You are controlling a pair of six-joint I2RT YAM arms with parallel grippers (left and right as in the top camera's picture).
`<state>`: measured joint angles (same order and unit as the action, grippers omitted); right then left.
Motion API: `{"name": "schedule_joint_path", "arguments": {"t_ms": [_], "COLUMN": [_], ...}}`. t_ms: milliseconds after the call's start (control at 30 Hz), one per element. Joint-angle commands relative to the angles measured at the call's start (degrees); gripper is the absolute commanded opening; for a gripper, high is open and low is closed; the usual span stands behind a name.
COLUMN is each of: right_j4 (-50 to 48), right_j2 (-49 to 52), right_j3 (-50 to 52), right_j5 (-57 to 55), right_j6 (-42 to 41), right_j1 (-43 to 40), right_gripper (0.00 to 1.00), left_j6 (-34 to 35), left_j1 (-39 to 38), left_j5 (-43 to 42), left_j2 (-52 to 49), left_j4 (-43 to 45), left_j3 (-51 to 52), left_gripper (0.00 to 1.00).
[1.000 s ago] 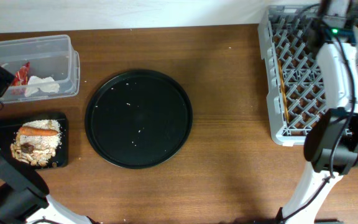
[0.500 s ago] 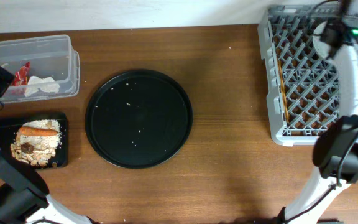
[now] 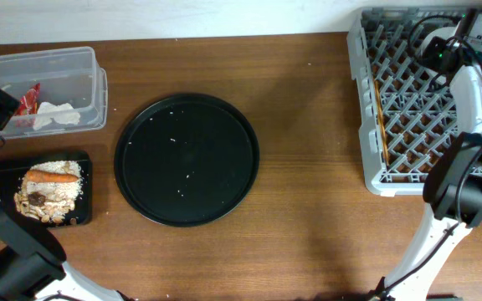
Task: Sort waste into correct bins and load items into the dishwasher rack
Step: 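Carry the plate right over the grey rack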
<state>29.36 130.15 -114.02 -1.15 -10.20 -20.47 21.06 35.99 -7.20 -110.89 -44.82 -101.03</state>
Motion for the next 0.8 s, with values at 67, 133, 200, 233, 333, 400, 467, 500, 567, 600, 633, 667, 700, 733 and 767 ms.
{"name": "schedule_joint_path", "arguments": {"t_ms": [67,133,200,233,333,400,467,500,567,600,633,667,700,733,767], "right_j4": [-0.35,-0.22,-0.07,-0.04,0.44,0.81,1.36,1.68,1.81,1.81,1.79,1.79,1.90,2.12,2.38], "right_j2": [0.68,0.74,0.74,0.74,1.03,1.44,2.19,2.43,2.71,2.71,2.71,2.71,2.71,2.71,2.71], "right_j3": [-0.44,-0.44,-0.44,-0.44,-0.42,-0.42,-0.42,-0.42,-0.42,-0.42,-0.42,-0.42,-0.42,-0.42,-0.42], "right_j5": [2.62,3.37,4.57,5.20,5.64,5.66,5.70,5.68,5.73,5.70,5.70,5.70,5.70,5.68,5.70], "right_j6": [-1.29,-1.29,-1.29,-1.29,-1.29,-1.31,-1.31,-1.31,-1.31,-1.31,-1.31,-1.31,-1.31,-1.31,-1.31], "right_j1": [0.20,0.20,0.20,0.20,0.20,0.20,0.20,0.20,0.20,0.24,0.26,0.26,0.26,0.26,0.26], "right_gripper": [0.04,0.04,0.04,0.05,0.04,0.04,0.04,0.04,0.04,0.04,0.04,0.04,0.04,0.04,0.04], "left_j6": [0.13,0.13,0.13,0.13,0.13,0.13,0.13,0.13,0.13,0.13,0.13,0.13,0.13,0.13,0.13], "left_j1": [0.20,0.20,0.20,0.20,0.20,0.20,0.20,0.20,0.20,0.20,0.20,0.20,0.20,0.20,0.20], "left_j5": [0.00,0.00,0.00,0.00,0.00,-0.02,0.00,0.00,0.00,-0.02,0.00,-0.02,0.00,0.00,0.00], "left_j2": [0.70,0.70,0.70,0.70,0.70,0.70,0.70,0.70,0.70,0.70,0.70,0.70,0.70,0.70,0.70], "left_j4": [0.13,0.13,0.13,0.13,0.13,0.13,0.13,0.13,0.13,0.13,0.13,0.13,0.13,0.13,0.13], "left_j3": [-0.26,-0.26,-0.26,-0.26,-0.26,-0.26,-0.26,-0.26,-0.26,-0.26,-0.26,-0.26,-0.26,-0.26,-0.26], "left_gripper": [0.99,0.99,0.99,0.99,0.99,0.99,0.99,0.99,0.99,0.99,0.99,0.99,0.99,0.99,0.99]}}
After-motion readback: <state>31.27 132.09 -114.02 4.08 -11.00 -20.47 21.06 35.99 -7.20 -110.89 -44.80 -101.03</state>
